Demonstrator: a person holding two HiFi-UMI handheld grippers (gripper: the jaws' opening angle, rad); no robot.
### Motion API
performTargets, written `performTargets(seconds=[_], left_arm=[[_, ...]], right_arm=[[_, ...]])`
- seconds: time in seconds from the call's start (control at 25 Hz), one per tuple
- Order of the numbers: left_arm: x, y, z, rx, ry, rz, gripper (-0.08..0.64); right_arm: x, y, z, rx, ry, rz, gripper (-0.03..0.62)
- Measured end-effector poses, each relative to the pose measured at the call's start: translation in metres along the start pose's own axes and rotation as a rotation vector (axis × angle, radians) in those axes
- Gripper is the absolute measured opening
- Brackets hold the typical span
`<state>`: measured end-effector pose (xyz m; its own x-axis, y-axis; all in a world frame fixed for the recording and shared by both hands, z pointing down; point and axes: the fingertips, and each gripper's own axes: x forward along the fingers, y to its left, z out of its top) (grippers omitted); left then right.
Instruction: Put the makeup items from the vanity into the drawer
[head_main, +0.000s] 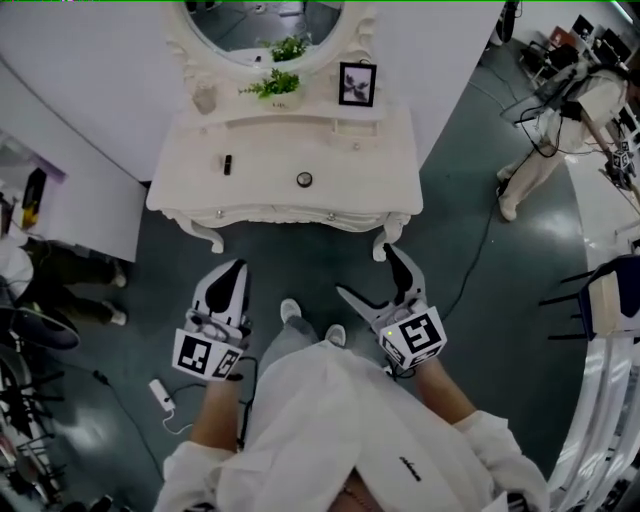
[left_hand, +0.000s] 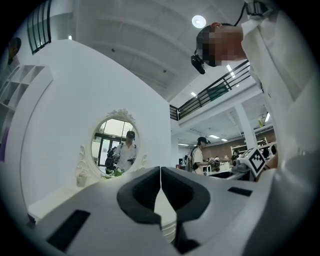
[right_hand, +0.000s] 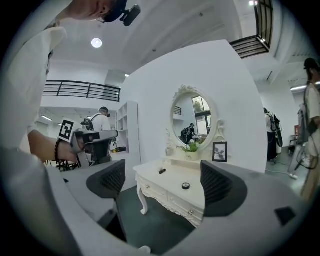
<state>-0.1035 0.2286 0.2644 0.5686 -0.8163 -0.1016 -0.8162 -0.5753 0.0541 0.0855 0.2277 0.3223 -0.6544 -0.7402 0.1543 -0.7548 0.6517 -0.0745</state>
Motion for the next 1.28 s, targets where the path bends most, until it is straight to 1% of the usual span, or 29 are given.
performTargets(seconds=[0.24, 0.44, 0.6, 0.76, 0.88, 0.96, 1.08, 1.16, 1.28], left_arm=[[0.035, 0.003, -0.005, 0.007, 0.019, -0.036, 0.026], [0.064, 0.019, -0.010, 0.002, 0.004, -0.069, 0.026], [0.087, 0.056, -0.011, -0.005, -0.026, -0.055, 0.026], [0.124, 0.094, -0.018, -0.024, -0.038, -0.091, 0.026], [0.149, 0.125, -0.021, -0.028, -0.042, -0.107, 0.026], [0.167, 0.145, -0.026, -0.036, -0.040, -0.115, 0.026], [0.191, 0.174, -0.034, -0.062, -0.031, -0.134, 0.026], [0.205, 0.190, -0.040, -0.078, -0.024, -0.154, 0.026], [0.225, 0.209, -0.054, -0.087, -0.001, -0.180, 0.026]], right_arm=[[0.014, -0.016, -0.006, 0.029, 0.008, 0.001, 0.463], [0.038, -0.031, -0.006, 0.004, 0.023, -0.002, 0.463], [0.074, -0.037, -0.008, -0.018, 0.038, 0.002, 0.463], [0.117, -0.056, -0.008, -0.031, 0.068, -0.016, 0.463], [0.153, -0.066, -0.005, -0.029, 0.073, -0.010, 0.463], [0.176, -0.075, -0.003, -0.027, 0.073, -0.009, 0.463], [0.209, -0.085, 0.005, 0.009, 0.060, -0.002, 0.463], [0.229, -0.090, 0.006, -0.004, 0.064, -0.005, 0.463], [0.259, -0.098, -0.004, -0.042, 0.123, -0.014, 0.463]])
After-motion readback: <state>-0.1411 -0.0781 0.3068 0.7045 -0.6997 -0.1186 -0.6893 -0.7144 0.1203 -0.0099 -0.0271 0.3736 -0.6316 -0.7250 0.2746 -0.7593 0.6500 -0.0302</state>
